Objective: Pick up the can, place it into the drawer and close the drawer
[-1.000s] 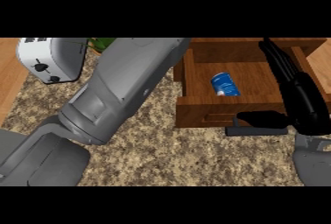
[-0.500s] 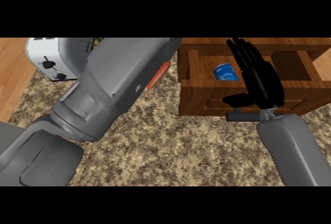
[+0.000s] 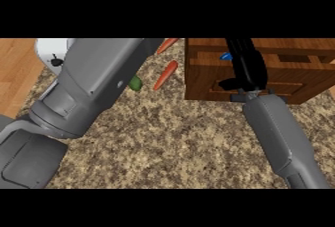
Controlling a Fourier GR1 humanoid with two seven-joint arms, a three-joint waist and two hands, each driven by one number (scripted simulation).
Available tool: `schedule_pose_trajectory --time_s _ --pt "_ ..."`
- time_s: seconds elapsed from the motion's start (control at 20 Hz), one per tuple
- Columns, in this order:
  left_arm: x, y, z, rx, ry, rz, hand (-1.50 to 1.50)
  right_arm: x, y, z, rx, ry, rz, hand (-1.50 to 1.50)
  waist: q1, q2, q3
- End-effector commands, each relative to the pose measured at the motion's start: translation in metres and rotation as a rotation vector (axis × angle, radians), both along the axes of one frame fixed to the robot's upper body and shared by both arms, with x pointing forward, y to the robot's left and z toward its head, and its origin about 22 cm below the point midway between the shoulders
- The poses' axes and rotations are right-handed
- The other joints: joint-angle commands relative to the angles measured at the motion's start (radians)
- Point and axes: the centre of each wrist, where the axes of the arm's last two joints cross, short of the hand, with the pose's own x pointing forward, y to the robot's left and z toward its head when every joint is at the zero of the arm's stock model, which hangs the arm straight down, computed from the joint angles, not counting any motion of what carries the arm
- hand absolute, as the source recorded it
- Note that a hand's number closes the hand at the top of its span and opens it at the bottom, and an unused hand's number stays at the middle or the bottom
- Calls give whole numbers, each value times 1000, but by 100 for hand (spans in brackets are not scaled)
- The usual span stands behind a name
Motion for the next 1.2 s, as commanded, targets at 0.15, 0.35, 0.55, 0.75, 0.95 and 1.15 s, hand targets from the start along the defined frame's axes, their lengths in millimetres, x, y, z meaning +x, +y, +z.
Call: schedule_pose_trajectory --time_s 0.15,0.35,0.55,0.75,0.95,1.15 --pt "2 25 10 5 22 -2 -150 34 7 19 -5 -84 -60 -150 23 -2 0" --pt "4 42 -12 0 31 -1 -150 47 22 29 -20 -116 -80 -150 39 6 -1" --pt "1 49 -7 19 18 -12 -150 57 25 49 -12 -155 -106 -150 67 7 0" --pt "-1 66 -16 16 32 -7 -150 59 16 43 -38 -146 -104 -150 64 6 0" --pt "-5 71 -15 26 16 -26 -150 69 15 74 23 -157 -97 -150 81 11 0" --pt "-10 74 -33 16 39 -30 -150 71 40 93 121 -171 -11 -150 77 4 1"
